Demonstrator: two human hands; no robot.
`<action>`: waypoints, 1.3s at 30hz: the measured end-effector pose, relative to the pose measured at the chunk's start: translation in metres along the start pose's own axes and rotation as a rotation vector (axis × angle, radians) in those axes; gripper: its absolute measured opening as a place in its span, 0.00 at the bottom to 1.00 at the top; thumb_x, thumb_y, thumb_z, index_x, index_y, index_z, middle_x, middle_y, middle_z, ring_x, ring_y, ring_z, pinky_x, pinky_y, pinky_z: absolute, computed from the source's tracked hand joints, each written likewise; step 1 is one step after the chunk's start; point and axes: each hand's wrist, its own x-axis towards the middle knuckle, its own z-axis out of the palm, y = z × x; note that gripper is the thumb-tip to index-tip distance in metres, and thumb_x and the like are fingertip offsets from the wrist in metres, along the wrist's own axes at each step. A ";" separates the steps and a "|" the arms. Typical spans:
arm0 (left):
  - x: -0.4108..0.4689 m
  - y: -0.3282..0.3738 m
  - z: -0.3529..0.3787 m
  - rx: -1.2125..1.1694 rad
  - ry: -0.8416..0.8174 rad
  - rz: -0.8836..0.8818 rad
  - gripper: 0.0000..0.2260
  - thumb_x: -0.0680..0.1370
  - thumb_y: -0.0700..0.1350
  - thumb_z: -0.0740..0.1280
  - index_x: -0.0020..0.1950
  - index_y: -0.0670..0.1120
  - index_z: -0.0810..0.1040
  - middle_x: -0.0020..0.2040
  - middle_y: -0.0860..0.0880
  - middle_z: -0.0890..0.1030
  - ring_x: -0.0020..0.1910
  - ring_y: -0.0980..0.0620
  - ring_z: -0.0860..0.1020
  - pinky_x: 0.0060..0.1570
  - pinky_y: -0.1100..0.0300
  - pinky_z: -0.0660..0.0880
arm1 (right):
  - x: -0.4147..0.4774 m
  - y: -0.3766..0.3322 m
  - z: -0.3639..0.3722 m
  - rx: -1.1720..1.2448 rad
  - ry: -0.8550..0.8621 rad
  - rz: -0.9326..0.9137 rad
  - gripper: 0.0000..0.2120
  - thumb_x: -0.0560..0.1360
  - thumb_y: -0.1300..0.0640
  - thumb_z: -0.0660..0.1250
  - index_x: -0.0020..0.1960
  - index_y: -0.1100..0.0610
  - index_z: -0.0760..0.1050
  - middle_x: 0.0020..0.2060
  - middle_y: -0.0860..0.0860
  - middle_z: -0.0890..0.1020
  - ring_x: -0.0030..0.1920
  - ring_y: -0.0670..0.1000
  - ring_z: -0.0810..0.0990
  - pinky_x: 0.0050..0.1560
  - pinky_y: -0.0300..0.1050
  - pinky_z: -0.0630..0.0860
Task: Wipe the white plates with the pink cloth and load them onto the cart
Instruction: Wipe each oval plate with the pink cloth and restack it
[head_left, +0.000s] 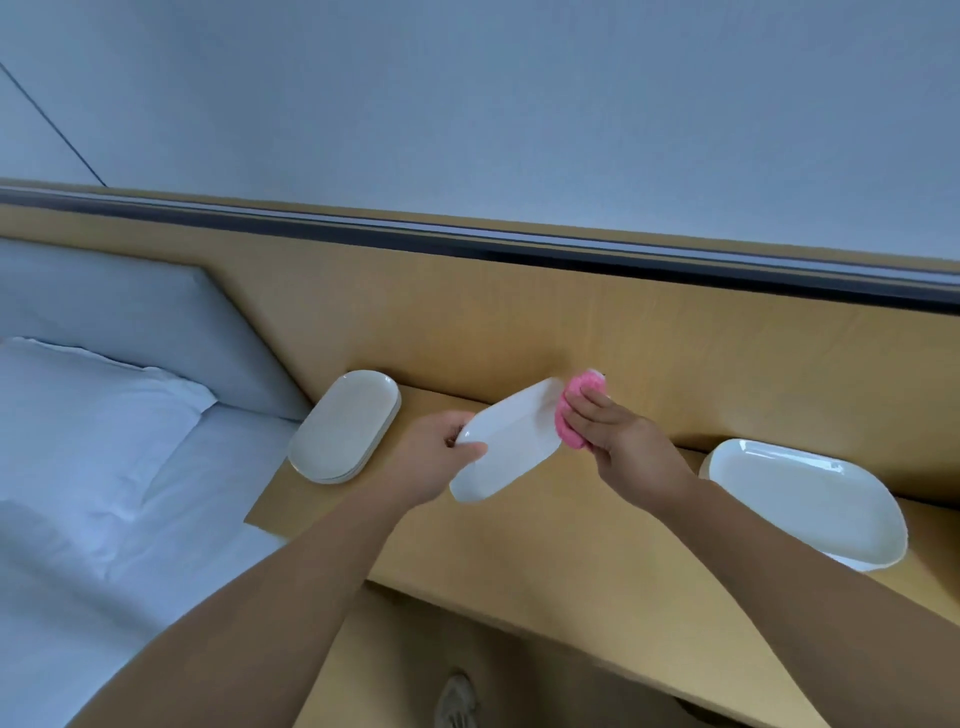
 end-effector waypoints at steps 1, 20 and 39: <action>-0.007 0.000 -0.006 -0.001 0.040 -0.002 0.07 0.77 0.44 0.66 0.51 0.54 0.81 0.45 0.50 0.83 0.46 0.50 0.80 0.44 0.58 0.75 | 0.005 -0.003 0.000 0.012 -0.003 -0.023 0.29 0.63 0.79 0.73 0.63 0.63 0.77 0.64 0.57 0.77 0.65 0.61 0.74 0.61 0.60 0.72; -0.050 -0.098 -0.075 0.575 0.330 -0.181 0.18 0.83 0.44 0.55 0.71 0.53 0.71 0.66 0.50 0.77 0.65 0.47 0.73 0.58 0.58 0.69 | 0.070 -0.075 0.047 0.008 -0.010 -0.160 0.28 0.63 0.78 0.73 0.61 0.64 0.78 0.62 0.58 0.79 0.62 0.65 0.77 0.57 0.66 0.75; 0.014 -0.203 -0.088 0.892 -0.016 -0.111 0.25 0.78 0.33 0.56 0.73 0.49 0.64 0.64 0.50 0.75 0.58 0.48 0.77 0.52 0.53 0.77 | 0.086 -0.109 0.108 -0.059 -0.089 -0.017 0.27 0.65 0.77 0.72 0.62 0.65 0.78 0.63 0.58 0.78 0.64 0.64 0.76 0.62 0.60 0.72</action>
